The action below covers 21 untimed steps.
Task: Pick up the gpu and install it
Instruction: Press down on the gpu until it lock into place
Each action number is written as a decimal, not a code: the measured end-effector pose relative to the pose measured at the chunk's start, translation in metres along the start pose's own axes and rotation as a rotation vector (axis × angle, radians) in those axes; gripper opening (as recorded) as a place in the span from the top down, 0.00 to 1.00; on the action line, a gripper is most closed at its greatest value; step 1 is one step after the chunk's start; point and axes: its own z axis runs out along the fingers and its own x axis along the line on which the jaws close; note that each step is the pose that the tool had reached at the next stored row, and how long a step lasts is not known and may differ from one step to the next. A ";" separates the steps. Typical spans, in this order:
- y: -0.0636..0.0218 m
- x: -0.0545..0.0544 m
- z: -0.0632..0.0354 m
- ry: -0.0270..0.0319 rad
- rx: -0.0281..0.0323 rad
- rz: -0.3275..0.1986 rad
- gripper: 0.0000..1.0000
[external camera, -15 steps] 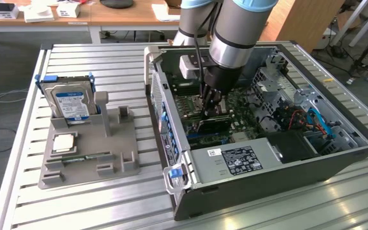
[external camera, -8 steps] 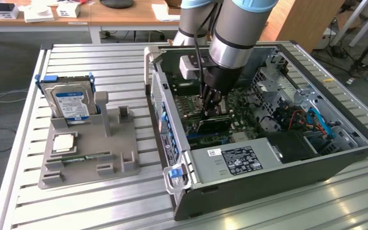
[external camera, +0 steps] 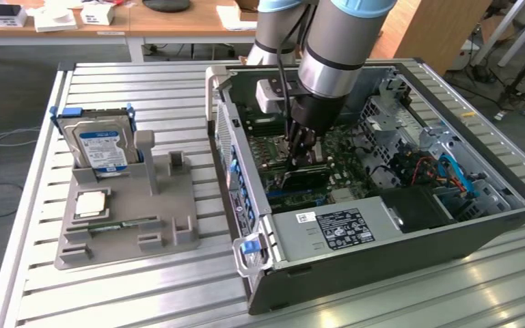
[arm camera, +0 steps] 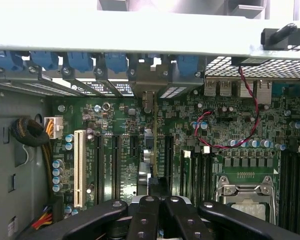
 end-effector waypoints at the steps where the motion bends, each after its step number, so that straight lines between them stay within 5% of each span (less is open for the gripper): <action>1: 0.0000 0.000 0.0001 -0.0002 0.0000 0.000 0.89; 21: 0.0000 0.000 0.0014 -0.0002 0.0003 0.000 0.89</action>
